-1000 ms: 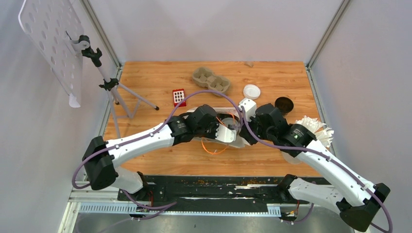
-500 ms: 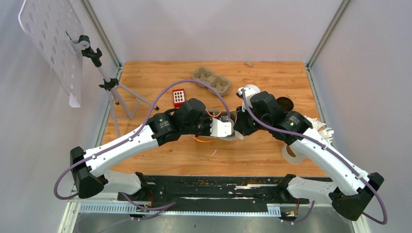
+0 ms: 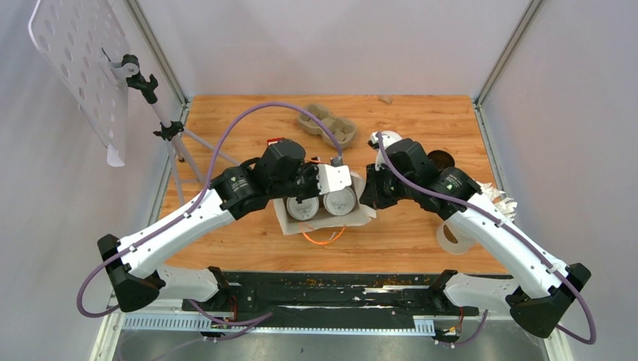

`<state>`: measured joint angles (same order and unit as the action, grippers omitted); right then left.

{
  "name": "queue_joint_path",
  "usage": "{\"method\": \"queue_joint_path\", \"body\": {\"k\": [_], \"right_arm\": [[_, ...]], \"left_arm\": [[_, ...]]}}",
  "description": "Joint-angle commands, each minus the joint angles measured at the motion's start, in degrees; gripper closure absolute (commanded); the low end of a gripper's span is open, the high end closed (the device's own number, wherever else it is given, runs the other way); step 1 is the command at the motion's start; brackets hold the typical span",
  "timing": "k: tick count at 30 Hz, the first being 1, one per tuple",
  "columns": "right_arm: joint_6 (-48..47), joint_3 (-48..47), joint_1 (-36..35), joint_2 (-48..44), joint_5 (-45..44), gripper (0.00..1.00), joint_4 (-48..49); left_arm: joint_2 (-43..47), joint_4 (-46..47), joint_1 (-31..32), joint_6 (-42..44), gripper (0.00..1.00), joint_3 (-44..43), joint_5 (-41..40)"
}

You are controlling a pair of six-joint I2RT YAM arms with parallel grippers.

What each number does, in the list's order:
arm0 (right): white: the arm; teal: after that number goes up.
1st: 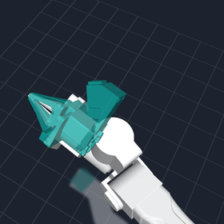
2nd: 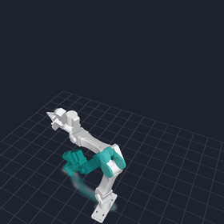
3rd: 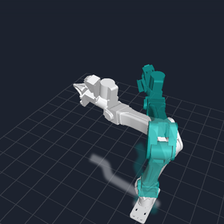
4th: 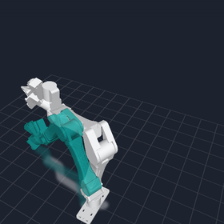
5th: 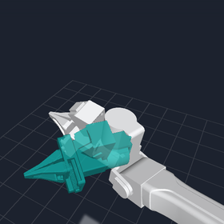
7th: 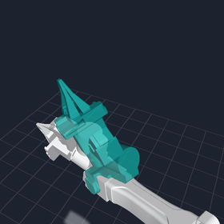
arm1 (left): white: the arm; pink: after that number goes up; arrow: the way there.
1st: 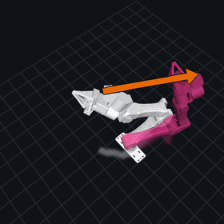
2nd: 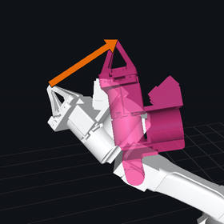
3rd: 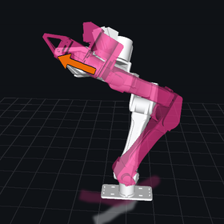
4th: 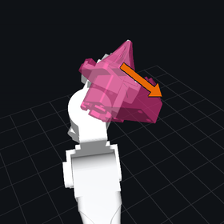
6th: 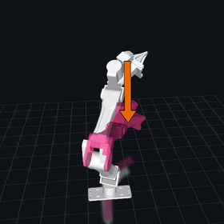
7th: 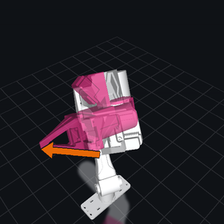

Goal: Pack the takeout coffee

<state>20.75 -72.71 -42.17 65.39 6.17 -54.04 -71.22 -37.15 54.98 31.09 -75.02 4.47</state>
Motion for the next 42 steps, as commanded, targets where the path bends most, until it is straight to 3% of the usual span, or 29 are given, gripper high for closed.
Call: {"method": "queue_joint_path", "body": {"k": [1, 9, 25, 31, 37, 40, 42], "right_arm": [[3.19, -3.09, 0.59, -0.01, 0.49, 1.0, -0.89], [3.83, -7.11, 2.26, 2.97, 1.76, 1.0, -5.81], [4.87, -13.65, 6.07, 7.38, 7.98, 1.0, -15.1], [5.33, -12.32, 6.74, 6.63, 8.58, 1.0, -15.87], [5.35, -12.78, 7.51, 6.72, 8.77, 1.0, -17.17], [5.33, -12.97, 7.81, 7.06, 8.42, 1.0, -17.58], [5.27, -12.68, 8.08, 7.5, 8.76, 1.0, -18.1]], "left_arm": [[2.21, 0.61, -1.18, -4.94, 0.88, -4.25, 4.55], [3.78, 0.74, -1.31, -11.61, 0.82, -5.11, 11.86], [1.73, 0.78, -1.37, -15.49, 0.8, -4.23, 25.95], [-0.94, 0.94, -1.39, -17.59, 0.71, -5.36, 28.49], [-0.24, 3.52, -1.4, -20.65, 0.56, -4.93, 30.79], [-0.54, 3.25, -1.45, -21.97, 0.44, -5.14, 30.89], [-1.23, 2.57, -1.48, -23.3, 0.42, -5.8, 31.28]]}}
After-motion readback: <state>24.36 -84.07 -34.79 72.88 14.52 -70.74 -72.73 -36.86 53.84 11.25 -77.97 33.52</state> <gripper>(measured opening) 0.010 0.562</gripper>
